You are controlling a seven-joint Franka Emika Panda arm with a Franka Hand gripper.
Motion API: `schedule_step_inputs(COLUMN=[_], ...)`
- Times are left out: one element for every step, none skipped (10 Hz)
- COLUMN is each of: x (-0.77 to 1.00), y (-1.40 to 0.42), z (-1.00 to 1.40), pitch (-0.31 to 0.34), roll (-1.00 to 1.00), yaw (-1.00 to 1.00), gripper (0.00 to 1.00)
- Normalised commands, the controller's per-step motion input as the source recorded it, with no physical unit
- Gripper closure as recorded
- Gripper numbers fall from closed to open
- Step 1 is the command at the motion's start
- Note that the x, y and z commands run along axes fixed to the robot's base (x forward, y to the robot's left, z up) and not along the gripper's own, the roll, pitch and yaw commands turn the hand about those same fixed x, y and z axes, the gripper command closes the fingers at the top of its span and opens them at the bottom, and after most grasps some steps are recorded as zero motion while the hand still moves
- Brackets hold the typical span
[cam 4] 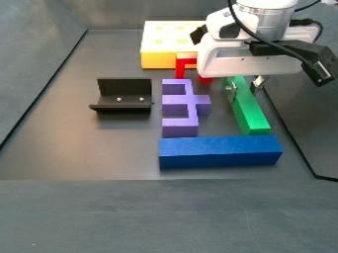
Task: Pick up the green object. Move up. Move to above the board. Insert the green object.
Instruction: Pick up the green object, then move up.
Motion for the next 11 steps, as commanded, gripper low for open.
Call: schedule_step_inputs(x=[0.0,0.0,0.0,0.0,0.0,0.0,0.0,0.0,0.0,0.0,0.0], y=[0.0,0.0,0.0,0.0,0.0,0.0,0.0,0.0,0.0,0.0,0.0], z=[0.0,0.0,0.0,0.0,0.0,0.0,0.0,0.0,0.0,0.0,0.83], pitch=[0.0,0.0,0.0,0.0,0.0,0.0,0.0,0.0,0.0,0.0,0.0], roll=[0.0,0.0,0.0,0.0,0.0,0.0,0.0,0.0,0.0,0.0,0.0], yaw=[0.0,0.0,0.0,0.0,0.0,0.0,0.0,0.0,0.0,0.0,0.0], gripper=[1.0,1.0,1.0,1.0,1.0,1.0,1.0,1.0,1.0,1.0,1.0])
